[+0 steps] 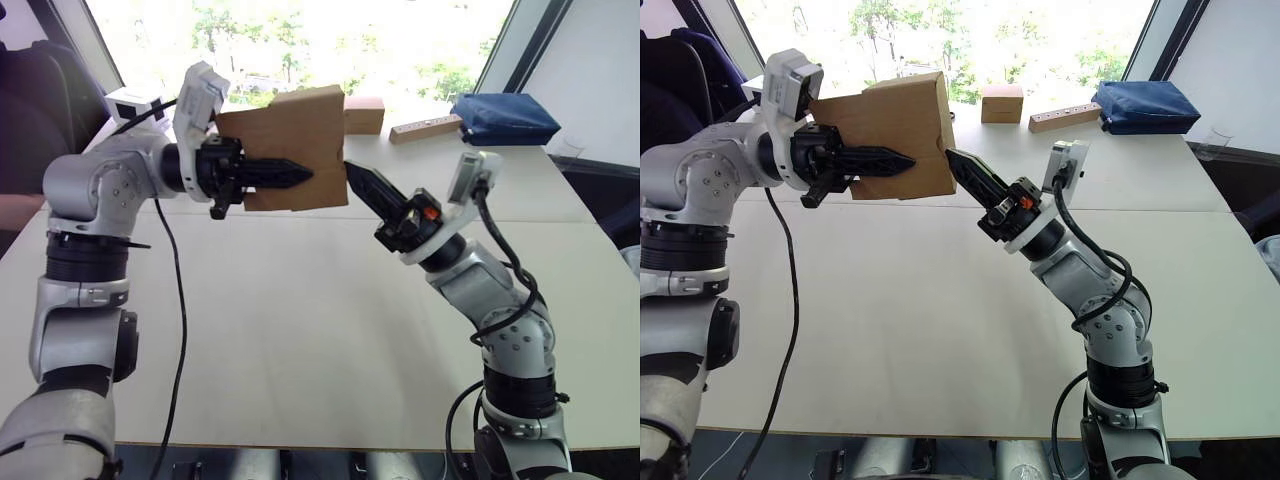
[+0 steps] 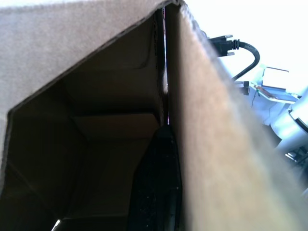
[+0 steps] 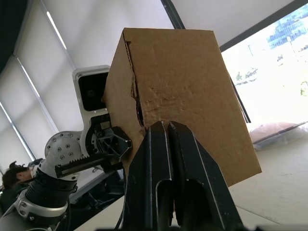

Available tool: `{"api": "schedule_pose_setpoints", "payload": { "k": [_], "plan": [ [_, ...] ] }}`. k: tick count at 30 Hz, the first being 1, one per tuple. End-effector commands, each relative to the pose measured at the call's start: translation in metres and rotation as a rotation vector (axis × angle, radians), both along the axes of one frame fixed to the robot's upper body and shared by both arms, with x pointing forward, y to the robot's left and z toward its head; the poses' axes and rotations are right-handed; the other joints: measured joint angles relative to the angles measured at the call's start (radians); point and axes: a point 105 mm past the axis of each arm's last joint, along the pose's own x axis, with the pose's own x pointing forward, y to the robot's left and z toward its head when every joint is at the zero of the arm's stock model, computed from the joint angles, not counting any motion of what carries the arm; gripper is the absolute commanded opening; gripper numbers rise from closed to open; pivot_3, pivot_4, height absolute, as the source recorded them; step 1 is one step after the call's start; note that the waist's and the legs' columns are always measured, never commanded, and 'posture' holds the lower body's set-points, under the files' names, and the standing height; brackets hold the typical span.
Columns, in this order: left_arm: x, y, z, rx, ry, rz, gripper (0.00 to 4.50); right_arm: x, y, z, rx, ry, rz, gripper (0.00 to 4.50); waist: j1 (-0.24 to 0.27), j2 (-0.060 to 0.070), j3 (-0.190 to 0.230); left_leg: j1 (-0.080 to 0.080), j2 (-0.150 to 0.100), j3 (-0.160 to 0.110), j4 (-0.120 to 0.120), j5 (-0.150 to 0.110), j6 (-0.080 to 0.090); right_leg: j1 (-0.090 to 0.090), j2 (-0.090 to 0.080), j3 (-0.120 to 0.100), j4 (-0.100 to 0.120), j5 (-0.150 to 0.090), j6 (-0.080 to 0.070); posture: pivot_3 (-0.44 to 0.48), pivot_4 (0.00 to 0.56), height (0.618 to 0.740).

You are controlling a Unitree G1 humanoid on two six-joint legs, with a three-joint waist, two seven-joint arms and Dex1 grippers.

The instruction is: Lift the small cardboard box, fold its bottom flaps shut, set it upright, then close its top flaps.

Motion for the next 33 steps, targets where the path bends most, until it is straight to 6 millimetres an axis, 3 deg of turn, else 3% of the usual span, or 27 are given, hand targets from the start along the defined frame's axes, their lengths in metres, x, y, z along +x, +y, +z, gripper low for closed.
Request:
{"api": "schedule_pose_setpoints", "payload": {
  "k": [1, 5, 9, 12, 18, 21, 28, 33],
  "plan": [
    [-0.004, -0.005, -0.001, 0.055, -0.053, -0.019, 0.00, -0.012, -0.005, 0.006, -0.010, -0.031, 0.032, 0.09, 0.002, 0.000, 0.000, 0.000, 0.000, 0.000, 0.000, 0.000, 0.000, 0.000, 0.000, 0.000, 0.000, 0.000, 0.000, 0.000, 0.150, 0.740],
    [0.003, -0.009, -0.018, 0.191, -0.159, 0.042, 0.00, -0.009, -0.052, 0.000, -0.006, 0.018, -0.085, 0.09, 0.006, 0.000, 0.000, 0.000, 0.000, 0.000, 0.000, 0.000, 0.000, 0.000, -0.001, 0.000, -0.001, 0.000, 0.000, 0.000, 0.150, 0.740],
    [0.008, -0.014, -0.046, 0.530, -0.243, 0.010, 0.00, -0.018, -0.081, -0.033, -0.381, 0.071, -0.136, 0.09, 0.007, 0.000, 0.000, -0.001, -0.001, 0.001, 0.000, -0.001, 0.002, 0.001, -0.001, 0.000, -0.004, 0.000, 0.000, 0.000, 0.150, 0.740],
    [0.014, -0.019, -0.055, 0.780, -0.258, 0.005, 0.00, -0.029, -0.090, -0.040, -0.608, 0.045, -0.121, 0.09, 0.007, -0.001, 0.001, -0.001, -0.003, 0.001, 0.000, -0.001, 0.003, 0.001, 0.000, 0.000, -0.004, 0.000, -0.001, 0.000, 0.150, 0.740],
    [0.018, -0.020, -0.069, 1.117, -0.407, -0.069, 0.00, -0.048, -0.085, -0.061, -0.977, -0.023, -0.060, 0.09, 0.002, 0.000, 0.000, 0.000, -0.001, 0.001, 0.000, -0.002, 0.003, 0.000, 0.004, 0.003, -0.004, -0.001, -0.001, 0.000, 0.150, 0.740],
    [0.015, -0.022, -0.073, 1.222, -0.474, -0.128, 0.00, -0.052, -0.085, -0.073, -1.076, -0.045, -0.074, 0.09, 0.006, 0.000, 0.001, -0.001, 0.000, 0.000, 0.000, -0.002, 0.003, -0.002, 0.005, 0.002, -0.003, -0.001, 0.000, 0.000, 0.150, 0.740],
    [0.017, -0.028, -0.089, 1.392, -0.362, -0.085, 0.00, -0.055, -0.076, -0.083, -1.039, -0.063, -0.115, 0.09, 0.020, 0.001, 0.000, -0.014, 0.000, -0.001, 0.012, -0.003, 0.005, -0.009, 0.005, 0.003, -0.001, -0.001, 0.000, 0.000, 0.150, 0.740],
    [0.003, -0.031, -0.107, 1.468, -0.371, -0.197, 0.00, -0.046, -0.064, -0.094, -1.016, -0.074, -0.148, 0.09, 0.025, 0.000, 0.000, -0.016, 0.000, -0.001, 0.013, -0.003, 0.006, -0.010, 0.005, 0.004, -0.001, 0.000, 0.001, 0.000, 0.150, 0.740]
  ]
}}
